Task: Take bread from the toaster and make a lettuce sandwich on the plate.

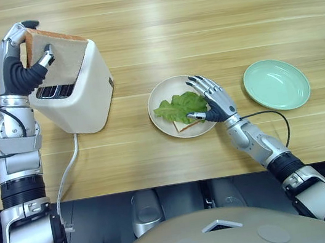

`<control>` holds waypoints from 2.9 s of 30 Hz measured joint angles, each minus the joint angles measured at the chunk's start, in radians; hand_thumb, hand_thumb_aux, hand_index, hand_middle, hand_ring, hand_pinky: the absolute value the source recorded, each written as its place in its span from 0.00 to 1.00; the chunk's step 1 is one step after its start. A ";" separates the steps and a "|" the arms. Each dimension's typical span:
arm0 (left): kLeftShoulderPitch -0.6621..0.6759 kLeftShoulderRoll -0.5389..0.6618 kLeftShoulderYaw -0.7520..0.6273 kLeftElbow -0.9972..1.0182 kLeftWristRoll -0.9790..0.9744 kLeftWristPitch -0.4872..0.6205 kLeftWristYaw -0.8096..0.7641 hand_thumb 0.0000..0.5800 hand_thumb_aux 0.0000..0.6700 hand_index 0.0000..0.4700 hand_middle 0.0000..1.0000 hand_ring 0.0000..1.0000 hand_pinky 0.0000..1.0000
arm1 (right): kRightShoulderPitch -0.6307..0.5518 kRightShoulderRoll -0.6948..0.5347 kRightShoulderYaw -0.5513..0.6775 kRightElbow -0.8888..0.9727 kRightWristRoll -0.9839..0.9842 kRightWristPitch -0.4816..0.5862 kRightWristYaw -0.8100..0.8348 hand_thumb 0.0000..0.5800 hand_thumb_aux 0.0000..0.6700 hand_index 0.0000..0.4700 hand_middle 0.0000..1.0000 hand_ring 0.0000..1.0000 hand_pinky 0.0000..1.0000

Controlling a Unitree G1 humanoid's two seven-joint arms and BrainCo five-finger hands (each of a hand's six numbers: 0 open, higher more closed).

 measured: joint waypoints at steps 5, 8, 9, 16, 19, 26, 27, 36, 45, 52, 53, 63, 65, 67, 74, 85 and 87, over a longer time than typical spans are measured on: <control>-0.025 -0.023 0.009 0.000 -0.021 -0.014 0.010 1.00 1.00 0.98 1.00 1.00 1.00 | 0.004 -0.001 -0.009 -0.006 0.004 0.000 0.000 0.00 0.00 0.00 0.00 0.00 0.00; -0.042 -0.055 0.009 -0.031 -0.065 -0.018 0.003 1.00 1.00 0.98 1.00 1.00 1.00 | 0.012 -0.002 -0.018 -0.017 0.011 0.000 0.000 0.00 0.00 0.00 0.00 0.00 0.00; -0.047 -0.064 0.008 -0.040 -0.088 -0.017 -0.010 1.00 1.00 0.98 1.00 1.00 1.00 | 0.015 -0.006 -0.020 -0.022 0.014 0.000 0.000 0.00 0.00 0.00 0.00 0.00 0.00; -0.082 -0.178 -0.082 -0.112 -0.244 0.042 -0.183 1.00 1.00 0.98 1.00 1.00 1.00 | 0.038 -0.031 -0.079 -0.088 0.056 0.000 0.001 0.00 0.00 0.00 0.00 0.00 0.00; -0.087 -0.240 -0.173 -0.106 -0.285 0.085 -0.292 1.00 1.00 0.98 1.00 1.00 1.00 | 0.061 -0.042 -0.126 -0.124 0.086 -0.001 0.000 0.00 0.00 0.00 0.00 0.00 0.00; -0.142 -0.310 -0.346 0.048 -0.263 0.130 -0.473 1.00 1.00 0.98 1.00 1.00 1.00 | 0.120 -0.079 -0.242 -0.202 0.167 -0.008 0.005 0.00 0.00 0.00 0.00 0.00 0.00; -0.145 -0.315 -0.374 0.073 -0.243 0.128 -0.490 1.00 1.00 0.98 1.00 1.00 1.00 | 0.127 -0.082 -0.257 -0.213 0.179 -0.010 0.007 0.00 0.00 0.00 0.00 0.00 0.00; -0.275 -0.385 -0.512 0.367 -0.145 0.041 -0.629 1.00 1.00 0.98 1.00 1.00 1.00 | 0.206 -0.131 -0.354 -0.313 0.334 -0.114 0.123 0.00 0.00 0.00 0.00 0.00 0.00; -0.446 -0.484 -0.539 0.724 -0.088 -0.026 -0.628 1.00 1.00 0.98 1.00 1.00 1.00 | 0.324 -0.159 -0.287 -0.452 0.523 -0.271 0.407 0.00 0.00 0.00 0.00 0.00 0.00; -0.537 -0.535 -0.539 0.939 -0.034 -0.032 -0.565 1.00 1.00 0.98 1.00 1.00 1.00 | 0.377 -0.162 -0.198 -0.506 0.579 -0.307 0.598 0.00 0.00 0.00 0.00 0.00 0.00; -0.548 -0.540 -0.539 0.962 -0.026 -0.027 -0.554 1.00 1.00 0.98 1.00 1.00 1.00 | 0.380 -0.161 -0.185 -0.513 0.580 -0.309 0.619 0.00 0.00 0.00 0.00 0.00 0.00; -0.588 -0.591 -0.541 1.062 0.042 0.018 -0.484 1.00 1.00 0.98 1.00 1.00 1.00 | 0.312 -0.097 -0.129 -0.408 0.389 -0.254 0.661 0.00 0.00 0.00 0.00 0.00 0.00; -0.589 -0.603 -0.542 1.073 0.054 0.033 -0.472 1.00 1.00 0.98 1.00 1.00 1.00 | 0.287 -0.080 -0.118 -0.360 0.317 -0.234 0.632 0.00 0.00 0.00 0.00 0.00 0.00; -0.589 -0.615 -0.543 1.078 0.068 0.047 -0.456 1.00 1.00 0.98 1.00 1.00 1.00 | 0.266 -0.068 -0.103 -0.321 0.249 -0.219 0.596 0.00 0.00 0.00 0.00 0.00 0.00; -0.594 -0.640 -0.545 1.104 0.106 0.079 -0.414 1.00 1.00 0.98 1.00 1.00 1.00 | 0.167 -0.044 -0.084 -0.256 0.088 -0.157 0.458 0.00 0.00 0.00 0.00 0.00 0.00; -0.595 -0.630 -0.588 1.120 0.212 0.086 -0.308 0.00 0.00 0.00 0.00 0.00 0.00 | 0.183 -0.081 -0.008 -0.220 0.097 -0.149 0.501 0.00 0.00 0.00 0.00 0.00 0.00; -0.597 -0.630 -0.597 1.121 0.232 0.086 -0.282 0.00 0.00 0.00 0.00 0.00 0.00 | 0.175 -0.083 -0.007 -0.216 0.105 -0.149 0.517 0.00 0.00 0.00 0.00 0.00 0.00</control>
